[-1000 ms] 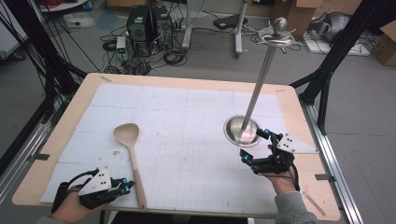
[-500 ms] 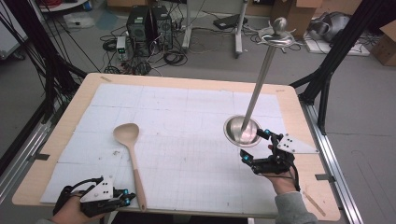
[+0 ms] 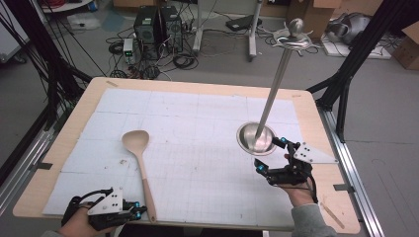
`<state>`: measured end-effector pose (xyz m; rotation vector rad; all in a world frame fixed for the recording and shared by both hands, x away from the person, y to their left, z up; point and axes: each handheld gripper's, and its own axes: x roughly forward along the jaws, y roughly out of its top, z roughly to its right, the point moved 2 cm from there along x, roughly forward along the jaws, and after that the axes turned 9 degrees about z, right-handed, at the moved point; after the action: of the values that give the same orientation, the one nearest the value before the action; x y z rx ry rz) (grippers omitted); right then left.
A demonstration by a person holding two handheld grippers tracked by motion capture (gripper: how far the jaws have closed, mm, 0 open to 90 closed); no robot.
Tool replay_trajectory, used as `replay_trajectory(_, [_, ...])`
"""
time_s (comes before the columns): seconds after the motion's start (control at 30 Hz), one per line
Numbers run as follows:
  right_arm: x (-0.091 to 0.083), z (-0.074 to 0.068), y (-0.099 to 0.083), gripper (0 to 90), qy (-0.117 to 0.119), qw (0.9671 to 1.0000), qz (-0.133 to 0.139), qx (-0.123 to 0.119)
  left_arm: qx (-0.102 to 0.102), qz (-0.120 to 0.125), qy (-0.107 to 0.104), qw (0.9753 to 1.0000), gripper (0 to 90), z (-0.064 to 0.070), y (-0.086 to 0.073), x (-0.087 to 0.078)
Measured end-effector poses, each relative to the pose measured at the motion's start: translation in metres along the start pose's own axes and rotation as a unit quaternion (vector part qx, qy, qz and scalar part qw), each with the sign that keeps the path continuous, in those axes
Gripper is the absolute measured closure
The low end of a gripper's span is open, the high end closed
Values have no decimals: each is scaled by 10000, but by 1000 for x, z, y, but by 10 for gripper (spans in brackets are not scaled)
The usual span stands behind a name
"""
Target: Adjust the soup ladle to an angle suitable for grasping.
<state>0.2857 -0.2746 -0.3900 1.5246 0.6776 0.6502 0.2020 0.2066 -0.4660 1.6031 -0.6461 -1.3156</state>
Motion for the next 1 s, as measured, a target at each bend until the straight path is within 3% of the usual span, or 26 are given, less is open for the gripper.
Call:
replay_trajectory(0.2, [1, 0, 0, 1, 15, 10000, -5, -16, -85, 74, -51, 9999, 900, -2, 2, 3])
replay_trajectory(0.37, [0, 0, 0, 1, 3, 10000, -1, -27, -178, -40, -57, 9998, 900, -4, 0, 4])
replay_trajectory(0.47, [0, 0, 0, 1, 6, 10000, -4, -31, -111, -35, -19, 9999, 900, -4, 0, 5])
replay_trajectory(1.0, [1, -1, 0, 1, 14, 10000, -12, -24, -236, -121, 12, 9996, 900, -8, 4, 10])
